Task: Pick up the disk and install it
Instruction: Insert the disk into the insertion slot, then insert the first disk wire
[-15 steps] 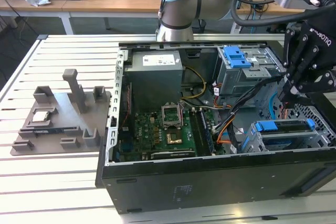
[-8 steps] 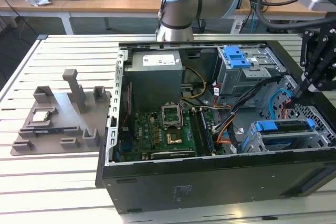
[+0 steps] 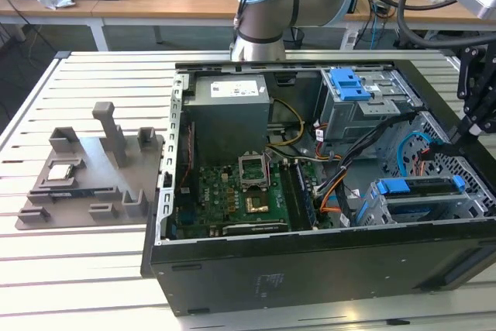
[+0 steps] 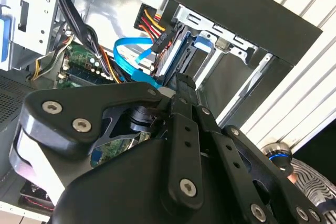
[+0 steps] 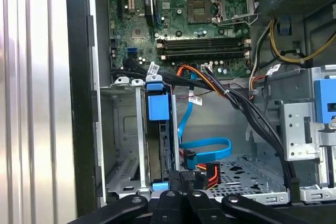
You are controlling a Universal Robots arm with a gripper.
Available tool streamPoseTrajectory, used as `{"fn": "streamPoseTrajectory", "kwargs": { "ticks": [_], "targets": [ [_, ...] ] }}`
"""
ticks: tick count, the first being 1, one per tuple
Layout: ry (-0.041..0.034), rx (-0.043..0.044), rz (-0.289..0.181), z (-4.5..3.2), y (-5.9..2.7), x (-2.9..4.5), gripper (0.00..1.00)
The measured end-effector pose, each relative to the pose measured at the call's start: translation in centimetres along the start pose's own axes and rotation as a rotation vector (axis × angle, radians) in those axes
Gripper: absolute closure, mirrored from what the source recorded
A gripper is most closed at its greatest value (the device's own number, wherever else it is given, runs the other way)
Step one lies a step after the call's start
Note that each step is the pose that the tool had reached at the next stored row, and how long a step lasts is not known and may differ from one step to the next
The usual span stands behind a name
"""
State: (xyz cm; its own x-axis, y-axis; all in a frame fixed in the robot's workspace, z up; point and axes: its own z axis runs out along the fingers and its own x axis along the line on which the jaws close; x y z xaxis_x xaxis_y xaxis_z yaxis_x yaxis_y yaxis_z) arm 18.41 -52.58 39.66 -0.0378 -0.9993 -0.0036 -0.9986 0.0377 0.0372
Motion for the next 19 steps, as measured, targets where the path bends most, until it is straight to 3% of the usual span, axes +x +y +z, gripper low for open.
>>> {"fn": "streamPoseTrajectory", "kwargs": {
  "ticks": [6,10,13,14,19],
  "targets": [
    [0.0,0.0,0.0,0.0,-0.02,0.0,0.89],
    [0.0,0.0,0.0,0.0,-0.02,0.0,0.71],
    [0.0005,0.0,0.0,0.0,-0.03,-0.03,0.64],
    [0.0004,-0.0008,0.0,0.11,-0.12,-0.24,0.58],
    [0.0054,-0.0044,0.0,1.06,-0.94,-2.08,0.58]
  ]
}}
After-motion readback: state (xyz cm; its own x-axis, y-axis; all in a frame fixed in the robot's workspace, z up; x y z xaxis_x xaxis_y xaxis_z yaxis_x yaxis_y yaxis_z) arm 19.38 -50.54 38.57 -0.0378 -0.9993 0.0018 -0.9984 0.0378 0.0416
